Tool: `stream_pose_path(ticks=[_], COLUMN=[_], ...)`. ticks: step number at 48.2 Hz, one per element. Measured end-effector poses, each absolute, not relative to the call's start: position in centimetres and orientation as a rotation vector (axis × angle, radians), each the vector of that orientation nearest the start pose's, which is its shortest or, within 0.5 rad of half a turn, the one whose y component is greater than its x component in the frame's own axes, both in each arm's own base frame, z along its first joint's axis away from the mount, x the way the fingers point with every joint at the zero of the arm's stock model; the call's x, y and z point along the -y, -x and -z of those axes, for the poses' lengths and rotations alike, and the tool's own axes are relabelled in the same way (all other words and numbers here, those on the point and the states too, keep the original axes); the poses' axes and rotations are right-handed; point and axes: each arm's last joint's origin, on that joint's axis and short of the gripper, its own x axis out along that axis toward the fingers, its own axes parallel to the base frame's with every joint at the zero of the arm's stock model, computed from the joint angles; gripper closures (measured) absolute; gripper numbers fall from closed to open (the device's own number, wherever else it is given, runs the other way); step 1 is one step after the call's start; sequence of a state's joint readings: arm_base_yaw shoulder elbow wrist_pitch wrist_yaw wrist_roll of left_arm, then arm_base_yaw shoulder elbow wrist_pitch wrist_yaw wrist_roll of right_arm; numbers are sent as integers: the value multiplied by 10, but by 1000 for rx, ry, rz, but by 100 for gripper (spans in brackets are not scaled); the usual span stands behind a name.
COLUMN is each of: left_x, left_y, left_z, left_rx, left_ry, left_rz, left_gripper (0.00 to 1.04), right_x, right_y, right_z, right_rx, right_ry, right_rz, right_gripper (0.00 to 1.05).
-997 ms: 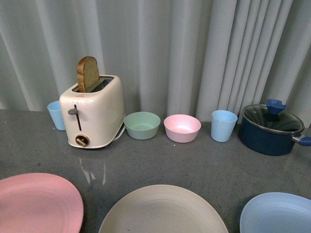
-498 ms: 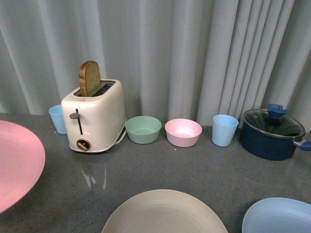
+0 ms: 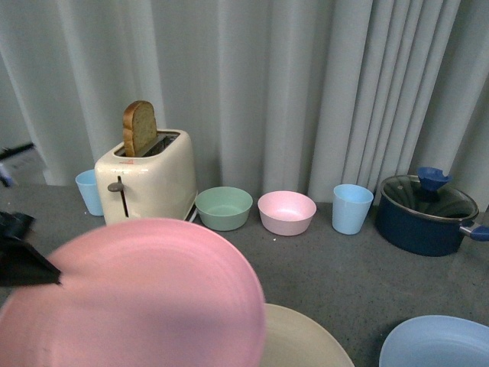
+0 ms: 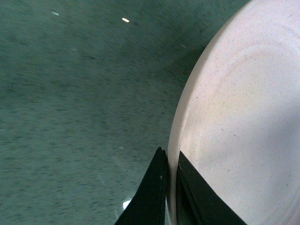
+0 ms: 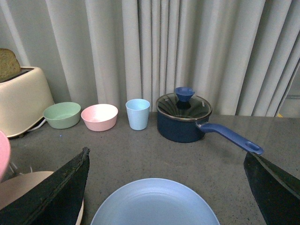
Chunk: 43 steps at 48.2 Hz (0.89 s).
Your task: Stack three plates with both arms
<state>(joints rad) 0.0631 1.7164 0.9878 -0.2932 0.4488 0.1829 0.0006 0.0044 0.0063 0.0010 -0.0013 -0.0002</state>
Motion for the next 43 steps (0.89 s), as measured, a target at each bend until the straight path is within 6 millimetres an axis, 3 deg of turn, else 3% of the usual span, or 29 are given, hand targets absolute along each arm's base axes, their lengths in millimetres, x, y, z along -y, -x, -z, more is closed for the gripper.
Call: stream_pose_path(ticks=[8,20,43], left_x=[40,79,95], left_y=[-325,-323,-335], left_z=[-153,-141,-126], left_rx=[-977,-1015,-1056], left_ry=[85,77,65], left_rz=[503,508,442], left_gripper=[101,101,101], right_x=[0,0,0], right_y=[-98,-98,-98], right_z=[-165,-165,-165], right_rx=[3,3,3], right_ry=[0,0,0], right_rz=[-2,-2,-2], right_gripper=[7,7,7])
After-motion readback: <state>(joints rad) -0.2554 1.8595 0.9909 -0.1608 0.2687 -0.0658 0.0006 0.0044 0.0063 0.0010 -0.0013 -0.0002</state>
